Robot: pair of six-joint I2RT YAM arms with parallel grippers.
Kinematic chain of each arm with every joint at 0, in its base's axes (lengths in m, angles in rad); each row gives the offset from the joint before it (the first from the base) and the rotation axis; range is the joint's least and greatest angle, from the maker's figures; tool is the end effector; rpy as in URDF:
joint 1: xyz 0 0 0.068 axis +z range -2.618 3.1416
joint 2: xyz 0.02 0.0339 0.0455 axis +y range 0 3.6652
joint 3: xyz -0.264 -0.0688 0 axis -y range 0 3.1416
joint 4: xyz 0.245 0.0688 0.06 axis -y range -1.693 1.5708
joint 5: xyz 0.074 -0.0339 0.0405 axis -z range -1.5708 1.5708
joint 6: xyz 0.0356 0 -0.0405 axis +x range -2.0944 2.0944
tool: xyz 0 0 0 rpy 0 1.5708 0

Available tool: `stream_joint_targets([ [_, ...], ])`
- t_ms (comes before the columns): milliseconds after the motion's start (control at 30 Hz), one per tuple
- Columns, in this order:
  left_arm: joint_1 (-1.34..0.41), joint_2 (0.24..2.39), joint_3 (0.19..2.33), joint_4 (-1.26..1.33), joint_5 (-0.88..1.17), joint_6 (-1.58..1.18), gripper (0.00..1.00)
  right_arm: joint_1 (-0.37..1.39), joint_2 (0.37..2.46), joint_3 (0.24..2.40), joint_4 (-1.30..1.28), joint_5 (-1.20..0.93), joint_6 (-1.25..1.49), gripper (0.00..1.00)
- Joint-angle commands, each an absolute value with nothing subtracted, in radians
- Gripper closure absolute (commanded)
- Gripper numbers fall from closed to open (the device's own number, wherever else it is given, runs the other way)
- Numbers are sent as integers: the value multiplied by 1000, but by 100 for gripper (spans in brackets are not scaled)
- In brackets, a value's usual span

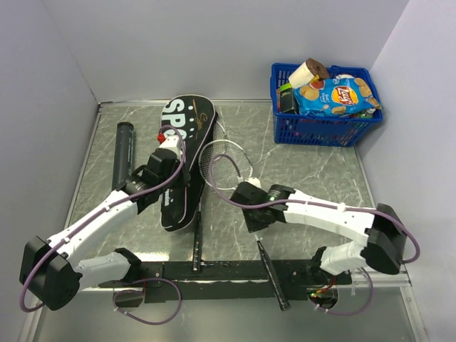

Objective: Pack up the badminton gear

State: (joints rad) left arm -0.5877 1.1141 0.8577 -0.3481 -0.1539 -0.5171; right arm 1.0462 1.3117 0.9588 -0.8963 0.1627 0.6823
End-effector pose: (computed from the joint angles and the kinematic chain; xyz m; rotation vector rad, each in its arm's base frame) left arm 0.2074 -0.1316 0.2843 -0.0113 2.2047 -0.4618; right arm 0.1239 0.2027 0.2368 -0.4709 2.7641 0.1975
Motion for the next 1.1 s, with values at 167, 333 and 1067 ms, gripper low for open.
stream_joint_targets([
  [167,-600,1062,776,-267,-94,-537,99,1068,1511,1193,-816,146,634,100],
  [333,-618,1026,715,-206,-9,-571,99,1034,1647,1272,-732,149,591,100],
  [1067,-695,902,618,-241,15,-669,99,799,1951,1505,-333,-21,601,79],
])
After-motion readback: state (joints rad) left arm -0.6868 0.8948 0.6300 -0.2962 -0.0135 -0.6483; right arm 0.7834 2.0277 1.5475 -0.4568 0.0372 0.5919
